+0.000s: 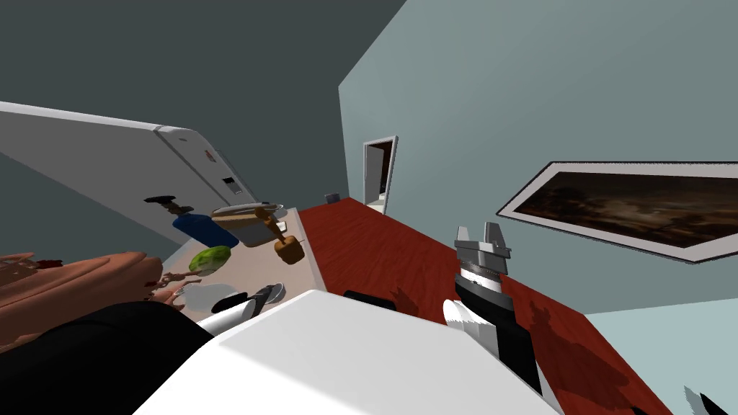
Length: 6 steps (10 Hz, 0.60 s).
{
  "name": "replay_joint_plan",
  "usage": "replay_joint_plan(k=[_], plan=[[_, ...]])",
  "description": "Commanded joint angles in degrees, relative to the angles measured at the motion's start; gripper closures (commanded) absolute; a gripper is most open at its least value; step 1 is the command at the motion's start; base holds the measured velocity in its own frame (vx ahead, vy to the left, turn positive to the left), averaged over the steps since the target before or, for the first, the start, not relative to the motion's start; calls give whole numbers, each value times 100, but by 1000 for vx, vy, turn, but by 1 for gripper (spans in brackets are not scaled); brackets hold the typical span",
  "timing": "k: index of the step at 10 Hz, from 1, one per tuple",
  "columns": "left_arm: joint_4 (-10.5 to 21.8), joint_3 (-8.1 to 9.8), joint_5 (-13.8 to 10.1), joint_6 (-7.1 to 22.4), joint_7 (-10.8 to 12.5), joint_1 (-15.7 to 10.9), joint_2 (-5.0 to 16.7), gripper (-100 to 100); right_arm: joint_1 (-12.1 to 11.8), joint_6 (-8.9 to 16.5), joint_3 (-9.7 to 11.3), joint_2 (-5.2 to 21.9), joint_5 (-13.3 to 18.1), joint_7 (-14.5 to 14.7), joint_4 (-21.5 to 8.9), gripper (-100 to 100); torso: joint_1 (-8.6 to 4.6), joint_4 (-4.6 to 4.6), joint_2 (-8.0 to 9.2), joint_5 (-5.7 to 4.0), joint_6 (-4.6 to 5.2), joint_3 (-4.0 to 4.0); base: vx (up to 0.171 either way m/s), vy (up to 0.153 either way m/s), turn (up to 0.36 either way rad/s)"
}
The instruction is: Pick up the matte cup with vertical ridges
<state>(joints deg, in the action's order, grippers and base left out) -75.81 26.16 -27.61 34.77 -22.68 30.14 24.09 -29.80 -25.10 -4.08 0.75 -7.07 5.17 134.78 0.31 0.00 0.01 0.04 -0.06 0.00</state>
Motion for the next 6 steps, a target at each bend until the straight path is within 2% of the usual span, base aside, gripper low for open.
replay_joint_plan(k=[1,4,5,6], plan=[[64,43,-9,219,38,87,-43,-100,0,0,0,0,0,0,0,0,0,0,0,0,0,0,44,84,-108],[302,32,-56,424,59,95,-85,-100,0,0,0,0,0,0,0,0,-7,1,3,-2,-1,2,41,69,-78],[292,38,-111,366,25,106,-40,-100,0,0,0,0,0,0,0,0,-11,1,8,-2,-2,4,10,25,-10],[310,36,-119,368,17,105,-38,0,0,0,0,-1,0,0,0,0,-24,3,14,-5,-2,8,2,6,1]])
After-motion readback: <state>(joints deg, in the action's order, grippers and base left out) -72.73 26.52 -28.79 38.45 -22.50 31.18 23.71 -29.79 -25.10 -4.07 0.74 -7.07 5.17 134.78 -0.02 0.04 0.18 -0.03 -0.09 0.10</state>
